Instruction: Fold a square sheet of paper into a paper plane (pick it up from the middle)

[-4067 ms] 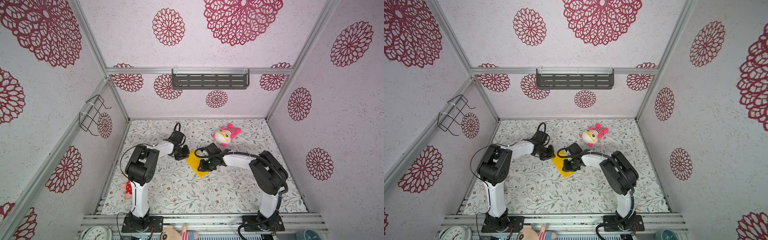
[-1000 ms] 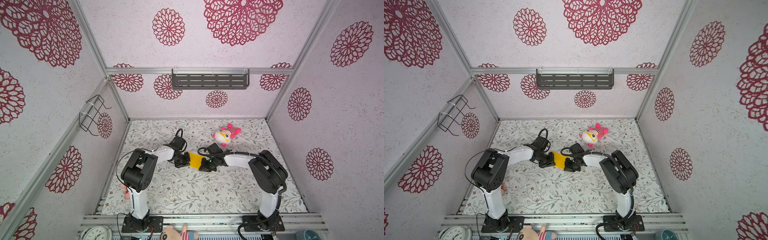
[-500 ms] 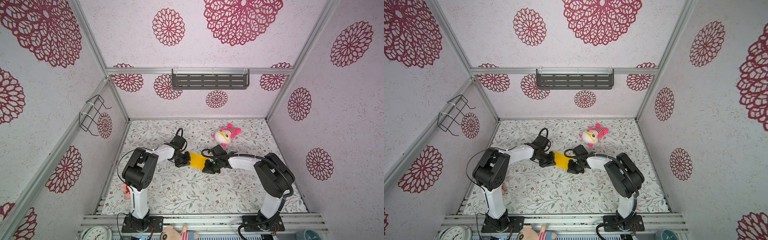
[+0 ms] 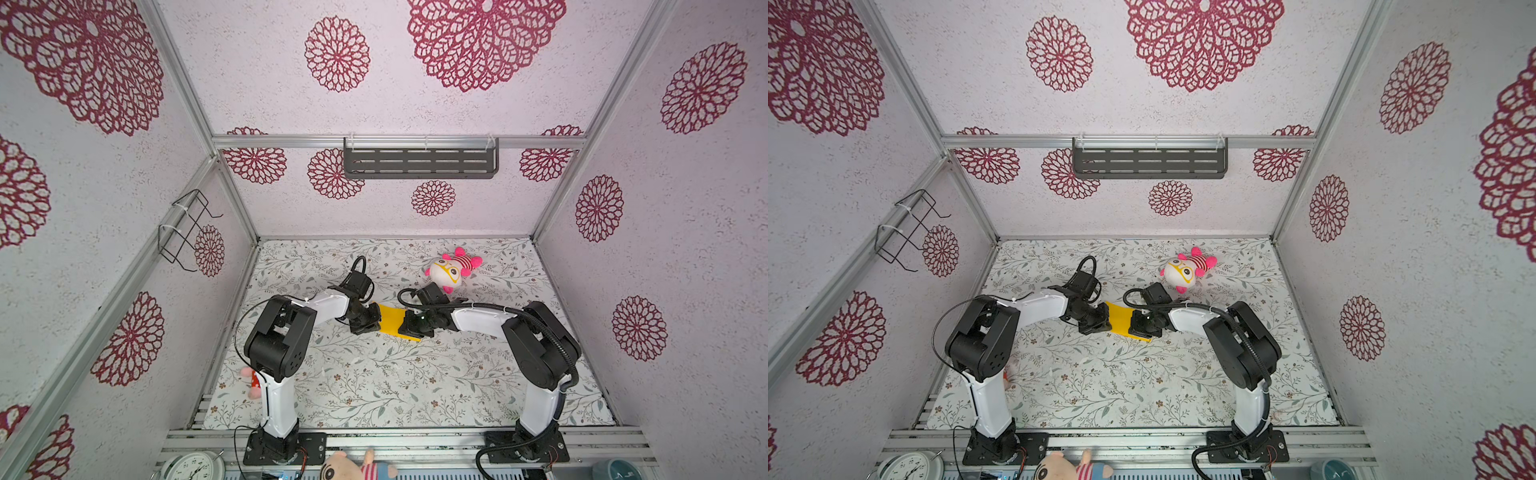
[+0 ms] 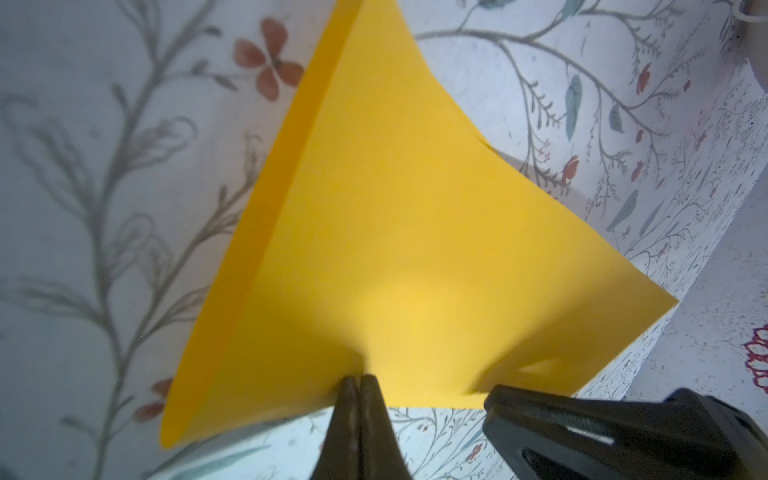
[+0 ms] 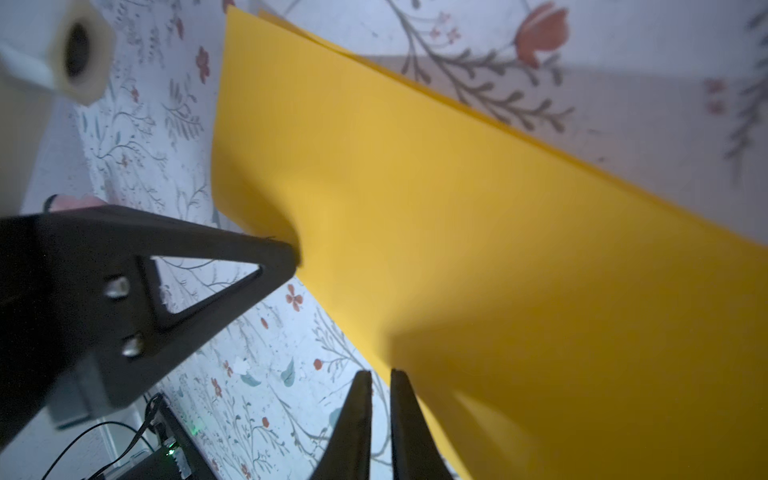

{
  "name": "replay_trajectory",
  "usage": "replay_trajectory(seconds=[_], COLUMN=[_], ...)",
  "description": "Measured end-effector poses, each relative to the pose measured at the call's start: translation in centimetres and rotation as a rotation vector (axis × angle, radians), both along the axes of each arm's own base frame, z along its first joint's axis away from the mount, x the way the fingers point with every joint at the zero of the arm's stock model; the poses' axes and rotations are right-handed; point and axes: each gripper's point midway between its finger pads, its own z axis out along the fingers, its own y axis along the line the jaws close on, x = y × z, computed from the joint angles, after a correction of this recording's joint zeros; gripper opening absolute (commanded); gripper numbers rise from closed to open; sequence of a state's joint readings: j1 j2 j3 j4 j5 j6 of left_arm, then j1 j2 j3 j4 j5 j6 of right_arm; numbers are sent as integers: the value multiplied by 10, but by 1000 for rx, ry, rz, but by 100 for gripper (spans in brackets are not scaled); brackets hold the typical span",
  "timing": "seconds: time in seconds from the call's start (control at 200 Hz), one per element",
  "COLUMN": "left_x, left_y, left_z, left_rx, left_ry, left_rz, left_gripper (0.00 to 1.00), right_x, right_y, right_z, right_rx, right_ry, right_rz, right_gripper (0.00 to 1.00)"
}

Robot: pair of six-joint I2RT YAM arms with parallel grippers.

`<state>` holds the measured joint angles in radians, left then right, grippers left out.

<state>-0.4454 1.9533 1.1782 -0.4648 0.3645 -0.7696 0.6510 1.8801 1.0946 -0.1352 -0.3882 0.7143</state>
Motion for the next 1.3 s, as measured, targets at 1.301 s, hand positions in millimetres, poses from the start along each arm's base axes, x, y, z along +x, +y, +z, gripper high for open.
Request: replay_trajectory(seconds=[1.301], left_x=[1], left_y=[-1], left_z=[1], left_rx=[4], left_ry=[7], left_rz=[-21], left_gripper=[6], right_x=[-4], right_y=[-30], right_z=[35], right_rx=[57], right_ry=[-71], right_rz=[1], right_gripper=[16])
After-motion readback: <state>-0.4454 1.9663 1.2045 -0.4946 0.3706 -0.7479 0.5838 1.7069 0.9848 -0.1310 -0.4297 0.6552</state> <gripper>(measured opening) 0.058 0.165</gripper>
